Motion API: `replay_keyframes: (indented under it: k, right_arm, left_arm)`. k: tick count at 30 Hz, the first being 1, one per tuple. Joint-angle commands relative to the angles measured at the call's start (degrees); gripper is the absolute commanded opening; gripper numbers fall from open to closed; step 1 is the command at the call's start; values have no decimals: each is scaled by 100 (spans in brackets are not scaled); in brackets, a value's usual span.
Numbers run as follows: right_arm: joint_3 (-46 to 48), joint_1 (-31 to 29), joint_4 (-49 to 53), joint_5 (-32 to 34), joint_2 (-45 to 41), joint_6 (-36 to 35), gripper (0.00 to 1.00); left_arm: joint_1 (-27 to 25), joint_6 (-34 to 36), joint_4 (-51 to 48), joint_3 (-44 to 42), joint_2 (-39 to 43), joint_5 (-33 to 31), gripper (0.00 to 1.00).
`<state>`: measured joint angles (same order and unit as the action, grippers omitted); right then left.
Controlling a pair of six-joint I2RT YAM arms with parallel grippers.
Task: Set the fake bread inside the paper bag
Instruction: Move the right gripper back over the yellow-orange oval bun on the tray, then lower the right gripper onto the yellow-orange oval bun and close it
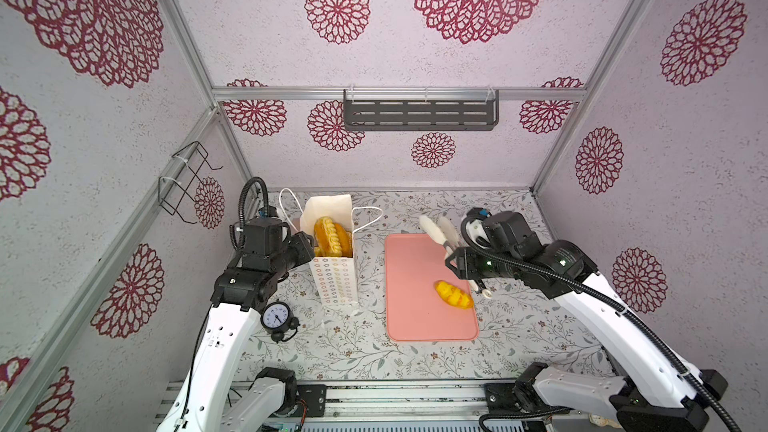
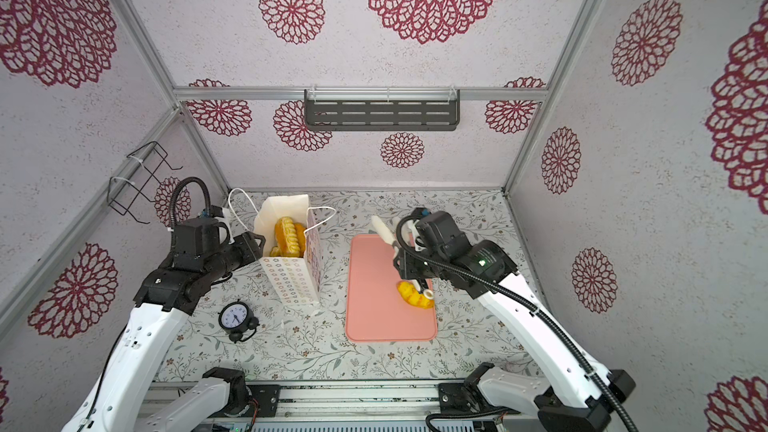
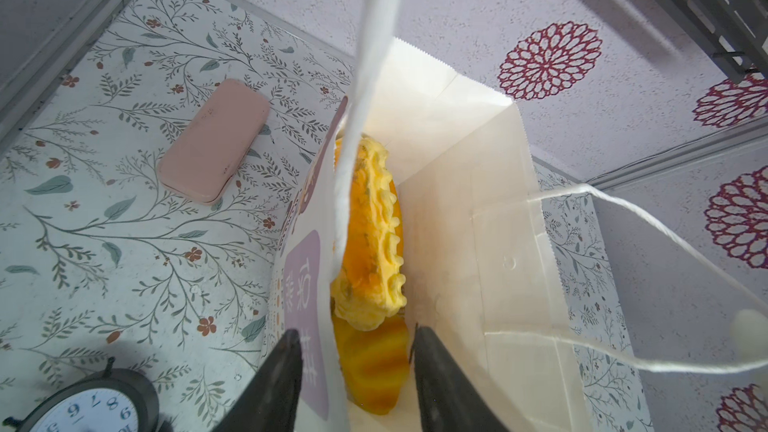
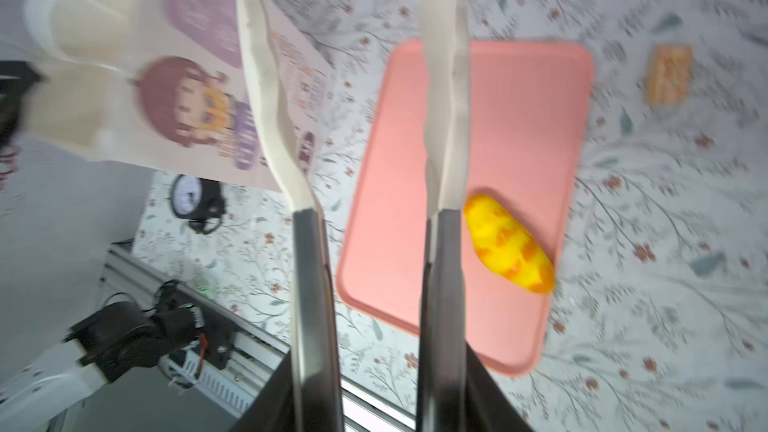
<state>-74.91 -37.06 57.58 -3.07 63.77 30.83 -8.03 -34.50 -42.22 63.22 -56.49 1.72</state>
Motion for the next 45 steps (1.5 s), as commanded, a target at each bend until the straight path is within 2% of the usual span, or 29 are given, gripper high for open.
replay_keyframes:
  k: [1,6,15,26,36,45]
  right_arm:
    - [852,137,299,-156,-423,394,46]
    - [1745,137,554,-499,-777,528,45]
    - [2254,73,1022,-1220,-911,319,44]
    - [2754,76,49,-1262,-398,168,43]
    - [2078,226,-531,-465,685,-420,43]
    - [766,629,-637,-519,1620,-1037,43]
  left_arm:
    - [39,36,127,130,-45,67,48]
    - [34,26,230,94,-80,114,48]
    - [37,-3,299,16,-56,101,48]
    - [34,-55,264,-35,23,115,48]
    - [38,-168,258,-149,131,125,46]
    - [39,-165,193,-58,69,172,46]
